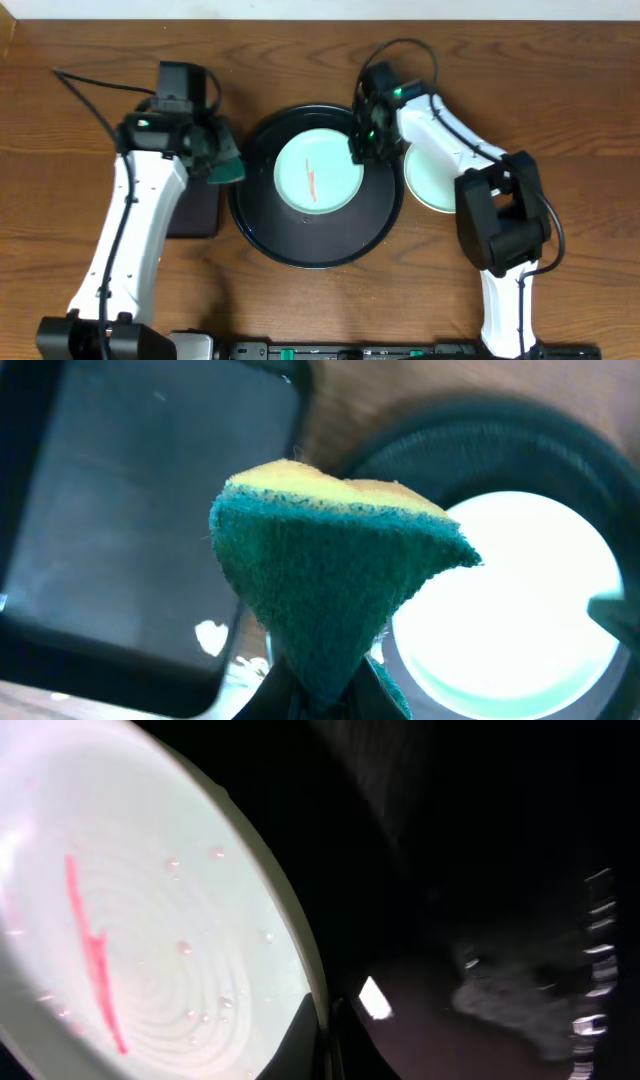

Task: Clean dirty plates on tray and stack at the side
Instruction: 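Drag the red-streaked light-blue plate to the tray center with the right gripper, then scrub the plate with the sponge in the left gripper, right holding rim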

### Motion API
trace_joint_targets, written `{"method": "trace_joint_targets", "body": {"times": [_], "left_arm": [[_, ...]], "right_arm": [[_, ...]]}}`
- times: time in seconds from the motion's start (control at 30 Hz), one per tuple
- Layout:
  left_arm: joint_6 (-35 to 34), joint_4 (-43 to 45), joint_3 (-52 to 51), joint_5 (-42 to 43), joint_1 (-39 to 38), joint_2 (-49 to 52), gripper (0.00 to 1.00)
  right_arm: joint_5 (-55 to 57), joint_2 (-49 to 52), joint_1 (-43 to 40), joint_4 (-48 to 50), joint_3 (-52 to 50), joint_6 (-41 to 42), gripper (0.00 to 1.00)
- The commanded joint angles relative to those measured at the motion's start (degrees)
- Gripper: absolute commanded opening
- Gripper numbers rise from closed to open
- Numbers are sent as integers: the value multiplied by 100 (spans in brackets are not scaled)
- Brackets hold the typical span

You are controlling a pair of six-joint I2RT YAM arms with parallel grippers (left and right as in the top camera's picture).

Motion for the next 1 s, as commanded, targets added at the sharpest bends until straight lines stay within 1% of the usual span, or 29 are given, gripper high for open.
{"method": "trace_joint_targets", "body": {"times": [0.0,0.13,0.3,0.47,0.67,0.83,0.97], "left_arm": [[-94,184,-232,-9,-225,33,7],[-238,535,-422,11,-505,162,7],[-229,999,-431,155,-957,643,7],[-190,1386,-431,157,-1373,1322,7],[-192,1576,-431,162,-1574,2011,7],[-192,1718,-431,614,-1578,2363,7],[-184,1937,-431,1318,-1578,2514,7]], "right_arm": [[-83,-129,129,120,-282,306,1],[-138,-129,245,420,-586,337,1],[-186,-129,330,715,-881,409,1],[-188,-129,317,715,-890,409,1],[-186,-129,319,721,-890,407,1],[-186,-129,319,732,-890,409,1],[-186,-129,319,745,-890,409,1]]}}
